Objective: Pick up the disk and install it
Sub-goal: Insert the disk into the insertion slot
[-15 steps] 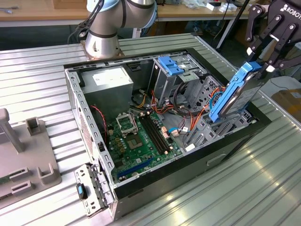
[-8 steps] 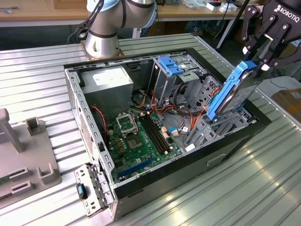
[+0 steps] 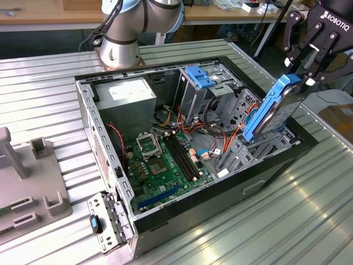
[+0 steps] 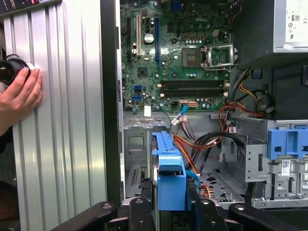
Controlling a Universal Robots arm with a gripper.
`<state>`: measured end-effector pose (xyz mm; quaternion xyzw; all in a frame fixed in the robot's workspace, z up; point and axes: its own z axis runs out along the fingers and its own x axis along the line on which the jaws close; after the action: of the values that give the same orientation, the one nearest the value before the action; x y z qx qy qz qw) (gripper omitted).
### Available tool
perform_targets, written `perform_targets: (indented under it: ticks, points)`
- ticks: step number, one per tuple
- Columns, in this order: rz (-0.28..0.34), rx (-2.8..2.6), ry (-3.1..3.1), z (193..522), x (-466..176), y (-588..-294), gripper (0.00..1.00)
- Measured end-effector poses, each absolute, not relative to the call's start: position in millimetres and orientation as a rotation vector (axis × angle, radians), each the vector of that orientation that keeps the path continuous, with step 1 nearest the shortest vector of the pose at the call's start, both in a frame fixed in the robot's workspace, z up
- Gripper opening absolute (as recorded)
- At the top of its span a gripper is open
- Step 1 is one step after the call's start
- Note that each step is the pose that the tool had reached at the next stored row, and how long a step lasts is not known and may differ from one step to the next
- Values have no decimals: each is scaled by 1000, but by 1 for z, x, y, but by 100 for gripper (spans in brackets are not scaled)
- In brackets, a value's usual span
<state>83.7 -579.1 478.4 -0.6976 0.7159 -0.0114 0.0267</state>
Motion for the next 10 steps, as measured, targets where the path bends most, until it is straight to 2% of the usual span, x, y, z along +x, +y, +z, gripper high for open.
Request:
perform_targets:
  ticks: [10]
  points:
    - [-36, -2154, 2211, 472, 81, -581, 36]
